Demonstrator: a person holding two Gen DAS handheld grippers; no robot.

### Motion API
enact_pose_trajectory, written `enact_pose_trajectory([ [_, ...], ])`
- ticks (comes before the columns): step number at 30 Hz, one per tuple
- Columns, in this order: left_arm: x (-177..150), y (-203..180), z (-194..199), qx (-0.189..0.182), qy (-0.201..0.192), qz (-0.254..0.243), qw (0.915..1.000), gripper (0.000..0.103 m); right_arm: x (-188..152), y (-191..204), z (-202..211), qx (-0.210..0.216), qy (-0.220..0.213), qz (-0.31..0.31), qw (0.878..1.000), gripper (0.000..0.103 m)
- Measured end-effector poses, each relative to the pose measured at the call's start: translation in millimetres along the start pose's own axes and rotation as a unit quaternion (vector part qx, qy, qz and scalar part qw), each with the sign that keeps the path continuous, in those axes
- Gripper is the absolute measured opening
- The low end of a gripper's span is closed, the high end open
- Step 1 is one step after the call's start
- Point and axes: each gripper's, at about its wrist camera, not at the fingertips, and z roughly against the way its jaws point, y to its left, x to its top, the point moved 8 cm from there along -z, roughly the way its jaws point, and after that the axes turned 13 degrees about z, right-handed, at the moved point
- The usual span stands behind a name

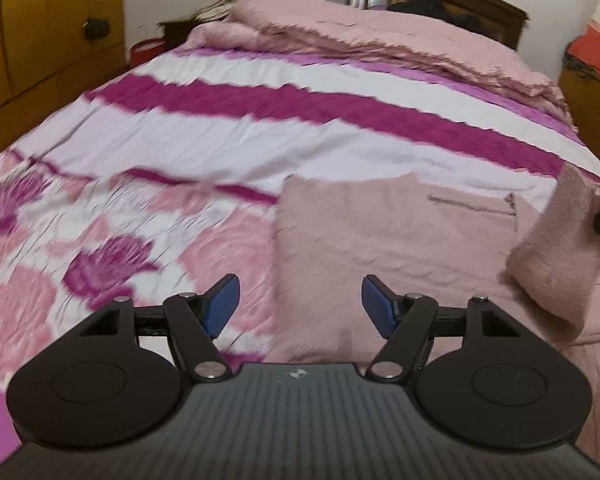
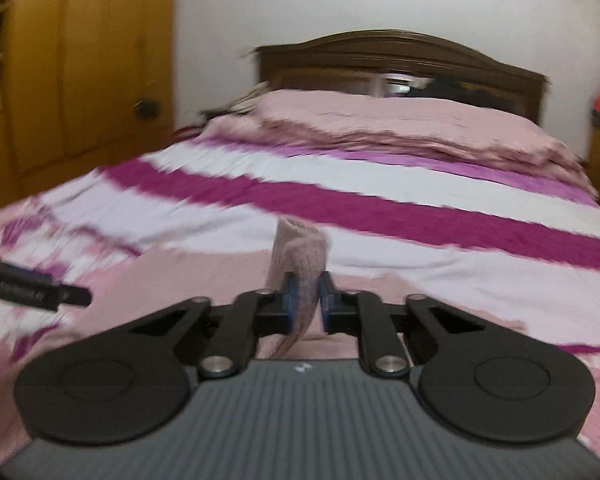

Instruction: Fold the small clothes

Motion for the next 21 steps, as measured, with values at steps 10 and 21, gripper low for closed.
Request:
enact_pose_trajectory([
  [10, -6, -32, -47, 0.000, 0.005, -0.044, 0.9990, 0.074, -86, -93, 5, -0.086, 0.082, -0.100, 0.988, 0.015],
  [21, -16, -18, -80, 0.025, 0.020, -0.043, 0.9986, 0.077, -97, -96, 28, -0.090, 0.098, -0.078, 0.988, 0.040],
])
